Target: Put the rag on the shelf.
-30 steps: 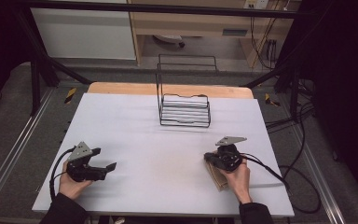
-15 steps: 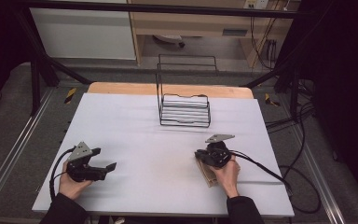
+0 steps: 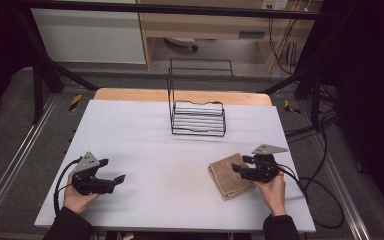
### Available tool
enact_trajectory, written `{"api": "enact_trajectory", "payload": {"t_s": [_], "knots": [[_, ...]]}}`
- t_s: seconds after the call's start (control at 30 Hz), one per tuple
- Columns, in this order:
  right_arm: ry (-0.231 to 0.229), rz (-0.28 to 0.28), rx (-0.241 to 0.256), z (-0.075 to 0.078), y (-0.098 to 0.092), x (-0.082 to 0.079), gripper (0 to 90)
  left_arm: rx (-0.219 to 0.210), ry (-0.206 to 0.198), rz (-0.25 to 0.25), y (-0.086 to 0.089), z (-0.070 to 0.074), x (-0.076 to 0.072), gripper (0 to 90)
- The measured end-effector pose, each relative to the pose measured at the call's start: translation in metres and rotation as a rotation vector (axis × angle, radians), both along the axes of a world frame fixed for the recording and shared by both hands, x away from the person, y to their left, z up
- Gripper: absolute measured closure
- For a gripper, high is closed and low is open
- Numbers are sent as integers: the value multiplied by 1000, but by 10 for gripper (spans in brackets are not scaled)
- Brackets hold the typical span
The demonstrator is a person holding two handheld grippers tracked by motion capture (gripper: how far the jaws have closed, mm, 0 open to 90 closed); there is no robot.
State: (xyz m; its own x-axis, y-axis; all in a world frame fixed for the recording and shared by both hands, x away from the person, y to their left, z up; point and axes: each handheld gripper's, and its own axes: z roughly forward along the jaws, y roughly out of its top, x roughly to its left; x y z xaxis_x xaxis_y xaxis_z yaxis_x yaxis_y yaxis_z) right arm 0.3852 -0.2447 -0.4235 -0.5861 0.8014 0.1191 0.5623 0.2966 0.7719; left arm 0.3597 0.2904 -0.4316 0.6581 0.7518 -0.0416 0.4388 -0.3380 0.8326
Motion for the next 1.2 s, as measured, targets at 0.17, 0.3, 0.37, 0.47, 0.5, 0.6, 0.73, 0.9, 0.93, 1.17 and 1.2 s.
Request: {"api": "enact_trajectory", "payload": {"t_s": [0.17, 0.3, 0.37, 0.47, 0.5, 0.6, 0.73, 0.9, 0.93, 1.17, 1.2], "knots": [[32, -34, -3, -9, -19, -8, 462, -4, 1, 3, 0, 0, 0, 89], [69, -50, -7, -16, -31, -16, 521, -3, 0, 1, 0, 0, 0, 89], [88, -50, -17, -19, -34, -19, 552, -2, 0, -1, -1, 1, -1, 89], [113, -51, -19, -22, -36, -20, 579, -4, 0, -2, -1, 1, -1, 89], [118, -54, -20, -23, -36, -20, 591, -3, -1, -2, -1, 1, -1, 89], [144, -52, -14, -24, -35, -20, 634, -3, 0, -1, 0, 1, -1, 89], [169, -61, -8, -25, -34, -21, 663, -3, 0, -2, -1, 1, -1, 89], [191, -80, 17, -25, -32, -23, 745, -6, 6, -1, -2, 0, -1, 90], [199, -81, 23, -25, -32, -23, 769, -7, 7, -2, -2, 1, -1, 90], [199, -99, 19, -23, -28, -26, 829, -6, 9, -4, -3, 0, -1, 89], [199, -99, 19, -23, -28, -26, 830, -6, 9, -3, -3, 0, -1, 89]]}}
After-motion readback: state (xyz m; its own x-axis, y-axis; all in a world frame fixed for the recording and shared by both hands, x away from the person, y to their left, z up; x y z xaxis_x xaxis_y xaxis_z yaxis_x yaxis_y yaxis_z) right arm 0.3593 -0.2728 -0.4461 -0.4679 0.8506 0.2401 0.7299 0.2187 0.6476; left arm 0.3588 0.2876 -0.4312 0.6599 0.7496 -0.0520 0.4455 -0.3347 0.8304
